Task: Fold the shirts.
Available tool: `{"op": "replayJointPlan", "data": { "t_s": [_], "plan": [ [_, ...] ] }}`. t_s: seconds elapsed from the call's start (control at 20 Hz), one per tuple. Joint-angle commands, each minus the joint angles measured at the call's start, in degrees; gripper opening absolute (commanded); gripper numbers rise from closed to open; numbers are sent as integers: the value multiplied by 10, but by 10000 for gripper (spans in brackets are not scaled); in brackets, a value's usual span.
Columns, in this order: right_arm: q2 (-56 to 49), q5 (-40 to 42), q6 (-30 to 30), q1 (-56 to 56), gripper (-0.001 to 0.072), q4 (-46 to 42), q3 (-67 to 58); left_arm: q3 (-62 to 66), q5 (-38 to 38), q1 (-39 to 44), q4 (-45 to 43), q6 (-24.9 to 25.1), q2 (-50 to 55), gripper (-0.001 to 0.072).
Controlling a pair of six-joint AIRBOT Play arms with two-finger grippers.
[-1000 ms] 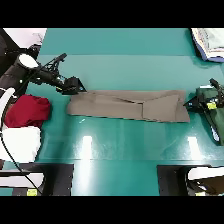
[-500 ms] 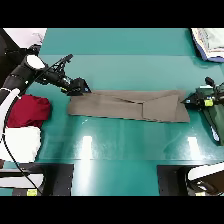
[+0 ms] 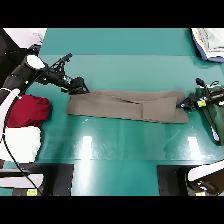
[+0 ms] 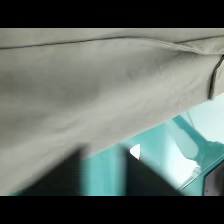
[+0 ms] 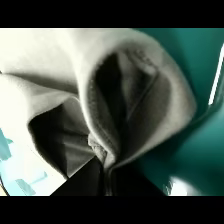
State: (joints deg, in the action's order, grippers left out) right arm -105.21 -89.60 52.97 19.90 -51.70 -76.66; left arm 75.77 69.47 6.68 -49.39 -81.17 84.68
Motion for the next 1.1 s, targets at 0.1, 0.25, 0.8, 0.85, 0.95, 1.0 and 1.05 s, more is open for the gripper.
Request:
{"op": "replayJointPlan", "data": {
  "t_s": [0.1, 0.25, 0.8, 0.85, 0.95, 1.0, 1.05],
  "plan": [
    [93, -8, 88, -9, 21, 12, -1, 8, -64, 8, 68, 21, 1, 24],
    [160, -10, 107, -34, 20, 12, -1, 34, -101, 53, 51, 21, 14, 23],
    [259, -4, 179, -225, 20, 97, -120, 221, -89, 256, 3, 21, 258, 24],
    [259, -4, 185, -245, 20, 97, -141, 227, -90, 264, 2, 21, 271, 24],
    [259, -4, 197, -282, 19, 96, -180, 230, -95, 268, -4, 15, 285, 24],
    [259, -2, 203, -297, 20, 95, -194, 230, -97, 267, -16, 1, 289, 24],
    [259, 1, 206, -309, 20, 95, -205, 230, -103, 265, -29, -5, 288, 24]
  ]
}}
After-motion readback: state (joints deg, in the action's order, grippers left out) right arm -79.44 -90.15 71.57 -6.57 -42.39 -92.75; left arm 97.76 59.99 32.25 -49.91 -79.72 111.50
